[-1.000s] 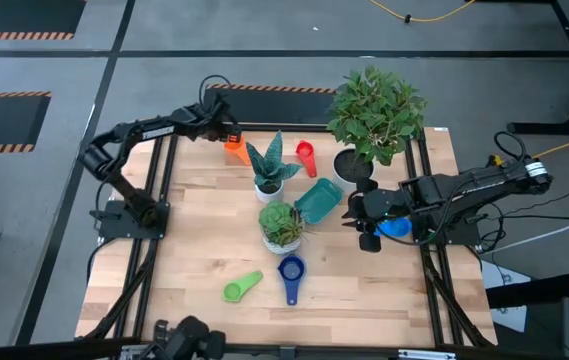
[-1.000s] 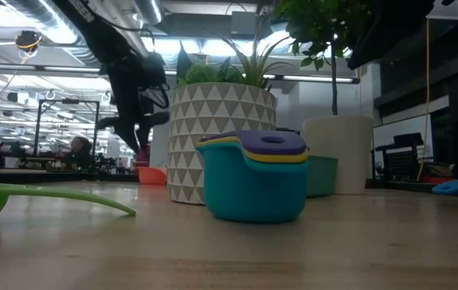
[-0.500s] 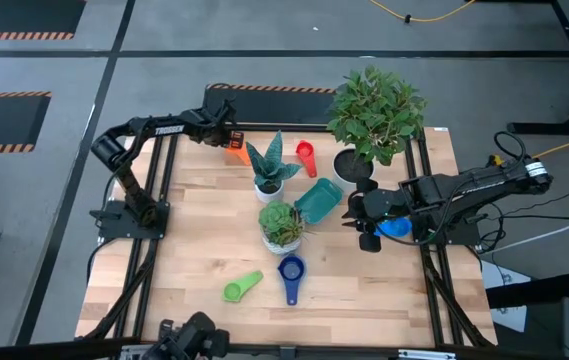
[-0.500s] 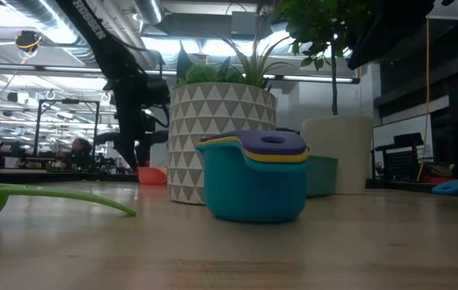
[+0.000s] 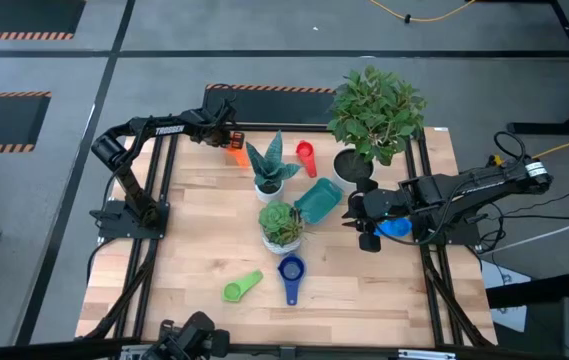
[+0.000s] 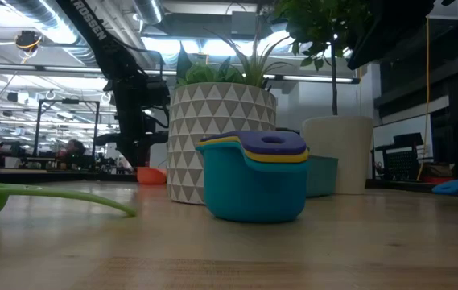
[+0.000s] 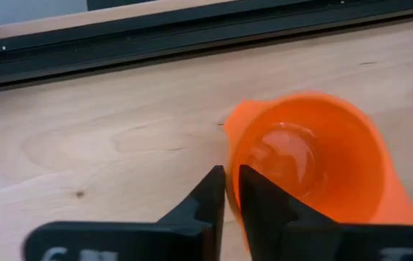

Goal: Nest measuring cups in basket
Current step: Stack the orange measuring cup on top of the purple measuring cup

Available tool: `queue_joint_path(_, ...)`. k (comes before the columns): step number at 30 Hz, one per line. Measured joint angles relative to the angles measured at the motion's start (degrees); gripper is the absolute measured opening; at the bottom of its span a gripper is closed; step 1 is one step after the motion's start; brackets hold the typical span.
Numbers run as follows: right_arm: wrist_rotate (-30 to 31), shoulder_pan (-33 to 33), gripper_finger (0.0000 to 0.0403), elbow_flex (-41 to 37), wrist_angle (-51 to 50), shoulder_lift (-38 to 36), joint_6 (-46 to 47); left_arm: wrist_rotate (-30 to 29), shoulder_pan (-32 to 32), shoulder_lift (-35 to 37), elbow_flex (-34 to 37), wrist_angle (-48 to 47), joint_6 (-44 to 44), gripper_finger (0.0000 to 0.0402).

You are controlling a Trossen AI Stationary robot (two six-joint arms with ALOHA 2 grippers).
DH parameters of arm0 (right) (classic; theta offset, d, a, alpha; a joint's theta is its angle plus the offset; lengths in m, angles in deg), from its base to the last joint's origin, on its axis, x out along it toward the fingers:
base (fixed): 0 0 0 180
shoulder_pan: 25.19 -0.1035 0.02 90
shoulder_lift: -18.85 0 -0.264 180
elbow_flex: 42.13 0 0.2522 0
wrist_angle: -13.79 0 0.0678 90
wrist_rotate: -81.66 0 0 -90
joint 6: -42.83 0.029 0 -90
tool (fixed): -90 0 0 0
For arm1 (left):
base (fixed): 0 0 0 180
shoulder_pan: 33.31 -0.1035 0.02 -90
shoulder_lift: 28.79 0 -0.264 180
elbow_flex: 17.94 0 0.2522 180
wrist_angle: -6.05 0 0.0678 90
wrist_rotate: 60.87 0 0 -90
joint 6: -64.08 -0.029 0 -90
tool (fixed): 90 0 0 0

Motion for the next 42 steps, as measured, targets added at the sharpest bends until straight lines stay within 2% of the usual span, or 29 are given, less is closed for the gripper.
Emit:
queue_joint_path(3,-0.3,0.0,0.0094,0.0,0.0,0.0,0.0,0.0,0.0,0.0,0.0,0.2,0.0,0.0008)
queue_joint_path(11,-1.9,0.0,0.0094,0.0,-0.3,0.0,-0.4,0.0,0.0,0.3,0.0,0.1,0.0,0.0006)
queue_joint_path(16,-1.9,0.0,0.0094,0.0,-0.5,0.0,-0.4,-2.2,-0.3,3.7,0.0,0.0,-1.6,0.0005)
queue_joint_path(23,-1.9,0.0,0.0094,0.0,-0.5,0.0,-0.4,-4.3,-0.3,14.7,0.0,0.1,-3.1,0.0003)
queue_joint_path(32,-1.9,0.0,0.0094,0.0,-0.4,0.0,-0.4,-0.5,2.8,34.8,0.0,0.2,-3.6,0.0003)
queue_joint_path(37,-1.9,0.0,0.0094,0.0,-0.4,0.0,-0.3,2.3,8.9,43.9,0.0,0.1,-3.6,0.0003)
queue_joint_path(42,-1.9,0.0,0.0094,0.0,-0.4,0.0,-0.3,3.1,19.6,48.8,0.0,0.2,-1.7,0.0003)
